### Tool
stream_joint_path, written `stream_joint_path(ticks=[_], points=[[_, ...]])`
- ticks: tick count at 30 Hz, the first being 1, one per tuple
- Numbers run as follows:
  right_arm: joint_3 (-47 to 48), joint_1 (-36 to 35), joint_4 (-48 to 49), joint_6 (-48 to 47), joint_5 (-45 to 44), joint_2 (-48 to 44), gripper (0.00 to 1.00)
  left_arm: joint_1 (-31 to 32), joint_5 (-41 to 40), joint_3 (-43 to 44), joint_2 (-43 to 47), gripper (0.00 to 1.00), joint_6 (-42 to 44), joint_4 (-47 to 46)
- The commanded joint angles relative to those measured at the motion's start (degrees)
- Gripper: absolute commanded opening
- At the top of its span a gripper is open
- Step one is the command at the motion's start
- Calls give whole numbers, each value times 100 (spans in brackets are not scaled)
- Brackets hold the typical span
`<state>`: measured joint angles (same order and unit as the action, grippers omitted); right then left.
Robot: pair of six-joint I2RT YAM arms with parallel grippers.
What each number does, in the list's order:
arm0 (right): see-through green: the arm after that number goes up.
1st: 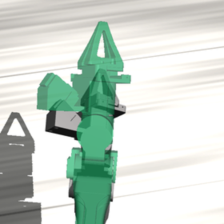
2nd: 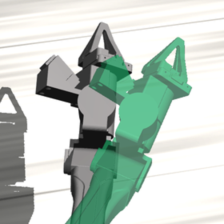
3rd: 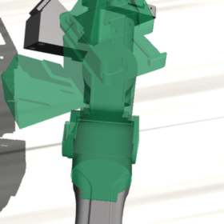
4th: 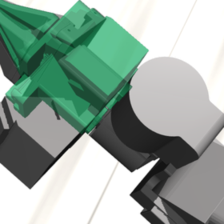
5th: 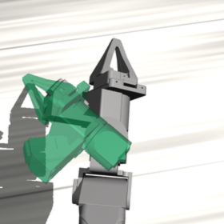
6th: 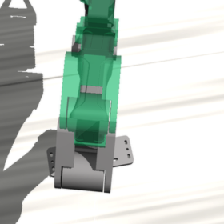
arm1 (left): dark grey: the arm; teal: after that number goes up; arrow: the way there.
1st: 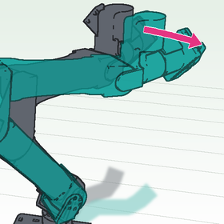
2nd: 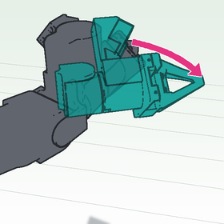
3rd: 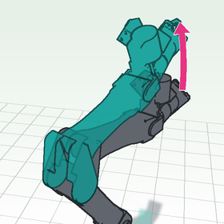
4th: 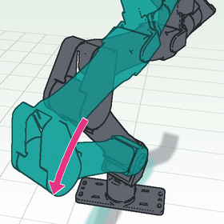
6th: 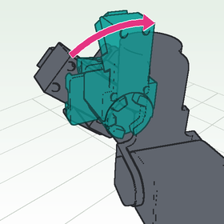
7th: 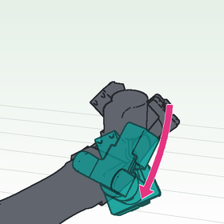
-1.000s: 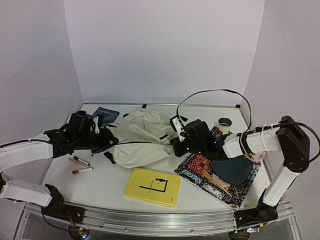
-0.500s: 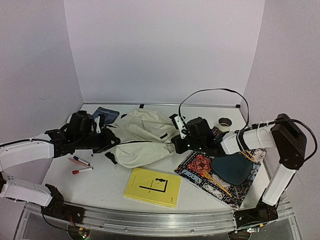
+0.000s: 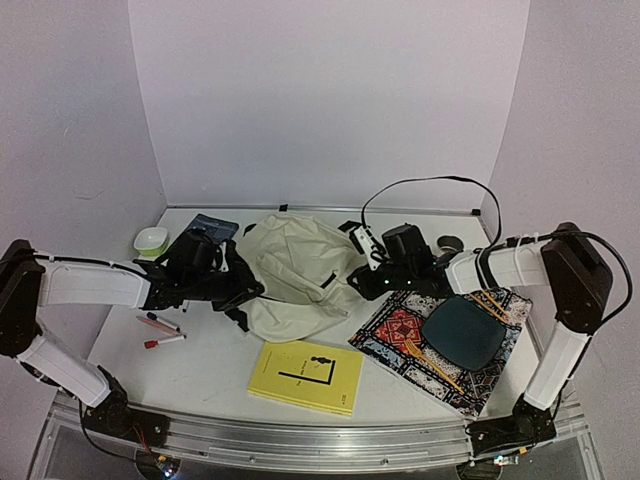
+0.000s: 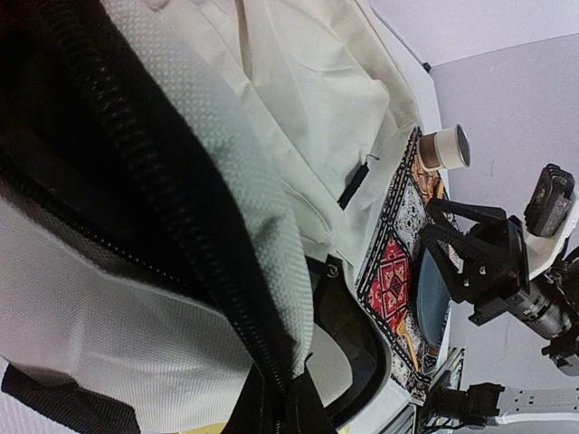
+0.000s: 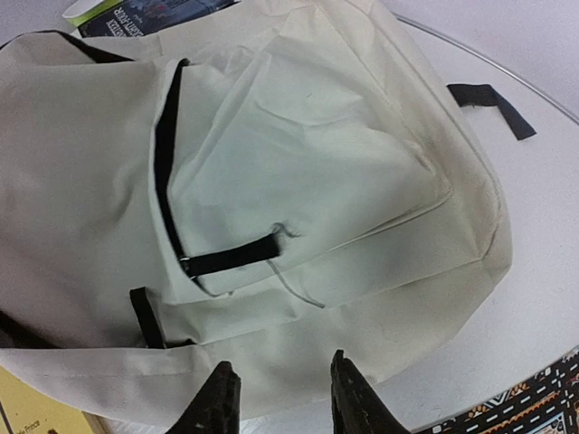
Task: Pack the student bag
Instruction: Put down the student bag at the center of the board, then pick up the largest pocket of the bag from the student bag.
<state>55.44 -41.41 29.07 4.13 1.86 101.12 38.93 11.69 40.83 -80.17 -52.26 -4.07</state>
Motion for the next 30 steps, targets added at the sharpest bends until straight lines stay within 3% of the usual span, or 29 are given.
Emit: stream_joint_path(ticks=[1, 6, 10, 14, 22, 30], points=[[80, -64, -259, -220, 377, -551, 46, 220, -166, 782, -395, 3, -45, -638], [227, -304, -579, -364, 457, -782, 60, 339, -202, 897, -512, 19, 40, -640], [434, -592, -683, -368, 428, -699, 65, 344, -338, 630, -236, 41, 128, -612], [708, -779, -734, -363, 375, -444, 67, 336, -779, 244, 284, 54, 283, -361], [1422, -1119, -994, -583, 258, 111, 71, 323, -1688, -328, 1041, 65, 306, 520], [2166, -1399, -1131, -605, 205, 769, 77, 191, -1908, -720, 1188, 67, 386, 457]])
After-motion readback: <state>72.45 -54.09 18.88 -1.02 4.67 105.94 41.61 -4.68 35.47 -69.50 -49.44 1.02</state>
